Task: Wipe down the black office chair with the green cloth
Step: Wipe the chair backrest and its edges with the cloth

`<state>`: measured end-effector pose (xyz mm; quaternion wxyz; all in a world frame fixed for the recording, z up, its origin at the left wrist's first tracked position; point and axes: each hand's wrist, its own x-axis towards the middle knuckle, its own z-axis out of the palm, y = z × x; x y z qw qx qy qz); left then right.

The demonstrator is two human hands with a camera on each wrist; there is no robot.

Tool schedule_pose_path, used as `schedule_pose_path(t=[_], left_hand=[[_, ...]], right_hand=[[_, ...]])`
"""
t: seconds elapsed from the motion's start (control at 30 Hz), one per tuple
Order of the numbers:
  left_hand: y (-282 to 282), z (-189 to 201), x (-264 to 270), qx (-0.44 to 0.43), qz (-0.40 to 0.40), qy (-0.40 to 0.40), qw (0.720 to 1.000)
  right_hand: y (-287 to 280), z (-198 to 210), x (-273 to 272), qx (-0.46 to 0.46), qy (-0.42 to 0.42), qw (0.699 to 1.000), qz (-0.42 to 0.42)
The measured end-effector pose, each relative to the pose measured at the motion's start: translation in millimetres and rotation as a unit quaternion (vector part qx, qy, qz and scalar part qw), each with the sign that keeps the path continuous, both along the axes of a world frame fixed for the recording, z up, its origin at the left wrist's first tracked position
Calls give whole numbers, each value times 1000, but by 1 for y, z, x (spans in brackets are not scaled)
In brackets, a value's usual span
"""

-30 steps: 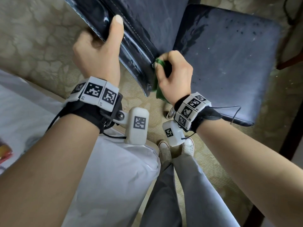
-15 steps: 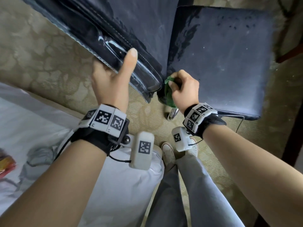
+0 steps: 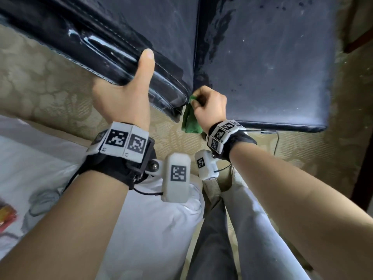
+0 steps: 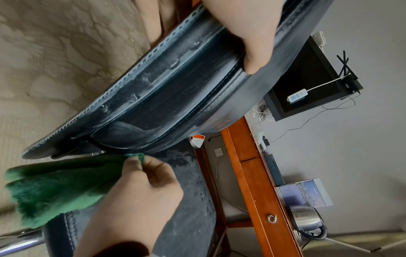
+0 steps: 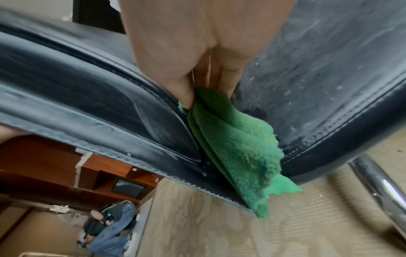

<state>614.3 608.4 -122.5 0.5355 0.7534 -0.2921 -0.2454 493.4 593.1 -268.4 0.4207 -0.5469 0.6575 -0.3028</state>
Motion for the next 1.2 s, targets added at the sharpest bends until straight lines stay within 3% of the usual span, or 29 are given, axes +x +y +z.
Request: schedule_pose_path(t=[0.27,0.57,0.87,1.07,1.2], left_hand=[[1,3,-4,-4,21,3,1000],[2,4,-4,-9,11,-10,1000],[5,2,-3,44,26,-21,998],[2,-8,-1,17,43,-35,998],[4,-15,-7,8,56,-36,998]], right_hand=[[6,32,-4,-122,-50,991,-19],[-4,8,-5,-13,0,1000,16],[9,32,-5,-112,-29,993,-26],[6,15,-7,-39,3,999,1],[10,13,-14,-37,-1,999,5]])
